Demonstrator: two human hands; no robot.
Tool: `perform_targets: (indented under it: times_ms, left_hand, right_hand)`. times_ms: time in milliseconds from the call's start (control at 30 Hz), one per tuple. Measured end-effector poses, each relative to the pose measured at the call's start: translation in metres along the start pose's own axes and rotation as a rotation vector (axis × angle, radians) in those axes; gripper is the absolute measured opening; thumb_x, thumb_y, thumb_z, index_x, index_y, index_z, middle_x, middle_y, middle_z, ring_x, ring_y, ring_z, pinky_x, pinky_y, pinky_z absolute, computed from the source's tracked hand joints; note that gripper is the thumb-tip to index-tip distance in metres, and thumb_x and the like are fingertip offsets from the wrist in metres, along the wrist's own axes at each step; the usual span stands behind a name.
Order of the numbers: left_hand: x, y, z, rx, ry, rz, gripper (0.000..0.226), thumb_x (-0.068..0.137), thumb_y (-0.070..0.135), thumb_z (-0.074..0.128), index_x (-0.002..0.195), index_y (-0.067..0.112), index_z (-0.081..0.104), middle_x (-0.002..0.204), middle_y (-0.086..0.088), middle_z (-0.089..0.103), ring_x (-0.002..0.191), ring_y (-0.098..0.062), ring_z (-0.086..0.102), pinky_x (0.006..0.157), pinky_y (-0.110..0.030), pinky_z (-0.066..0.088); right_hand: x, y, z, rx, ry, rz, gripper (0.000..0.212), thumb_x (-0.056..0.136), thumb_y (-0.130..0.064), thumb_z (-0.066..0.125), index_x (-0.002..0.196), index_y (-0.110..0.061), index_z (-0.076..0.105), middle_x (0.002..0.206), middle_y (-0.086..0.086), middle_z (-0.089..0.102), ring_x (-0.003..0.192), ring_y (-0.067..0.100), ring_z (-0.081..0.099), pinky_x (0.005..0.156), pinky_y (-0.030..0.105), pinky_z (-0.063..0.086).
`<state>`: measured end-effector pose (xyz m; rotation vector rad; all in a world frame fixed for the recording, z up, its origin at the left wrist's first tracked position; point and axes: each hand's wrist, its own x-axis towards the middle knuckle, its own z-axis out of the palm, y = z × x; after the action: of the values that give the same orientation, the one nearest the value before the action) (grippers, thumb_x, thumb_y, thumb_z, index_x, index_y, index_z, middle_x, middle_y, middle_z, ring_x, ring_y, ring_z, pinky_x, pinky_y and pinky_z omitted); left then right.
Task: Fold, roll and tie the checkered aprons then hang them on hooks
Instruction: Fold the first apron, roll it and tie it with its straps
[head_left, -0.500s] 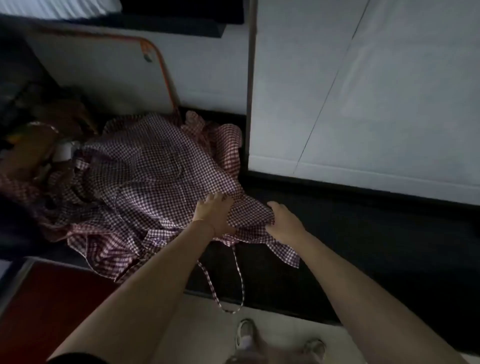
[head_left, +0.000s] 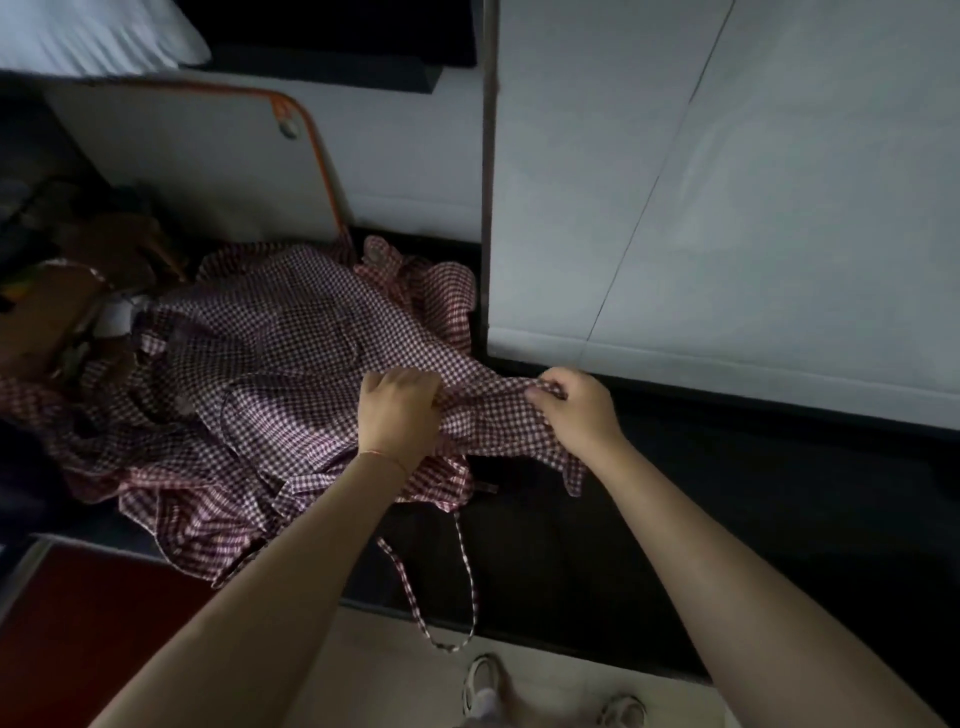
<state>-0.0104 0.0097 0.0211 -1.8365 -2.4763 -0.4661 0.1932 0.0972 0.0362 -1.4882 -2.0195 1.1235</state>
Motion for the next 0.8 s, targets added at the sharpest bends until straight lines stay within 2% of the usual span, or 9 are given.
perform_targets:
  times_ms: [167,300,367,467,567,633,700,733,800]
  left_hand:
    - [0.013,0.010,-0.029,-0.015,0.026,-0.047,0.024,0.071,0.009,0.071,0.093,0.019,0.075,0.087,-0.002,0.071,0.088,-0.029,0.064,0.085,-0.039,0.040]
    - [0.019,0.037,-0.060,0.063,0.018,-0.051,0.004,0.070,0.010,0.069,0.072,0.014,0.069,0.073,-0.005,0.066,0.078,-0.031,0.062,0.078,-0.040,0.038]
    - [0.024,0.057,-0.077,0.073,0.014,-0.052,0.002,0.070,0.014,0.069,0.070,0.014,0.068,0.073,-0.005,0.066,0.077,-0.031,0.062,0.077,-0.039,0.039]
    - [0.030,0.106,-0.109,-0.019,0.081,0.043,0.009,0.075,0.020,0.068,0.073,0.012,0.071,0.075,-0.008,0.069,0.077,-0.033,0.065,0.072,-0.037,0.045]
    - [0.035,0.169,-0.143,-0.126,0.071,0.162,0.023,0.090,0.031,0.060,0.086,0.013,0.073,0.090,-0.009,0.072,0.088,-0.034,0.065,0.073,-0.036,0.044]
    - [0.034,0.214,-0.166,-0.184,-0.014,0.231,0.025,0.094,0.037,0.059,0.093,0.016,0.072,0.100,-0.007,0.070,0.097,-0.031,0.062,0.074,-0.034,0.044]
    - [0.031,0.263,-0.185,-0.212,-0.032,0.324,0.025,0.094,0.038,0.060,0.095,0.016,0.071,0.103,-0.007,0.069,0.101,-0.030,0.061,0.072,-0.032,0.041]
    - [0.028,0.283,-0.192,-0.215,-0.034,0.364,0.024,0.094,0.037,0.060,0.097,0.016,0.071,0.103,-0.007,0.069,0.102,-0.029,0.061,0.073,-0.032,0.041]
    - [0.021,0.320,-0.200,-0.203,-0.033,0.425,0.024,0.094,0.035,0.059,0.102,0.018,0.072,0.106,-0.006,0.069,0.103,-0.029,0.061,0.077,-0.033,0.045]
  right_hand:
    - [0.000,-0.013,-0.088,-0.198,0.180,-0.052,0.020,0.096,-0.026,0.062,0.093,-0.010,0.073,0.090,0.002,0.066,0.083,0.017,0.059,0.070,0.031,0.042]
    - [-0.018,-0.001,-0.155,-0.277,0.353,0.008,0.028,0.095,-0.024,0.063,0.077,-0.005,0.071,0.072,0.003,0.061,0.071,0.024,0.061,0.063,0.032,0.044]
    - [-0.029,0.000,-0.185,-0.297,0.416,0.027,0.032,0.096,-0.023,0.062,0.073,-0.003,0.071,0.068,0.005,0.062,0.066,0.025,0.061,0.063,0.036,0.050]
    - [-0.051,-0.004,-0.238,-0.368,0.557,0.090,0.034,0.098,-0.020,0.059,0.074,0.003,0.069,0.068,0.009,0.059,0.059,0.022,0.053,0.060,0.035,0.045]
    - [-0.074,-0.012,-0.289,-0.530,0.690,0.134,0.019,0.097,-0.010,0.051,0.088,0.003,0.063,0.093,0.014,0.060,0.074,0.030,0.060,0.060,0.032,0.041]
    - [-0.094,-0.024,-0.311,-0.560,0.610,-0.005,0.022,0.096,-0.014,0.054,0.115,-0.004,0.060,0.126,0.014,0.053,0.095,0.031,0.061,0.073,0.035,0.049]
    - [-0.122,-0.038,-0.328,-0.407,0.364,-0.186,0.054,0.093,-0.036,0.067,0.141,-0.021,0.049,0.142,-0.003,0.047,0.117,0.017,0.054,0.096,0.033,0.046]
    - [-0.133,-0.046,-0.330,-0.317,0.238,-0.223,0.062,0.087,-0.047,0.072,0.142,-0.026,0.050,0.137,-0.011,0.049,0.118,0.008,0.050,0.099,0.029,0.042]
    - [-0.149,-0.045,-0.335,-0.284,0.124,-0.243,0.051,0.081,-0.049,0.077,0.124,-0.025,0.065,0.117,-0.015,0.061,0.107,0.006,0.057,0.090,0.026,0.045]
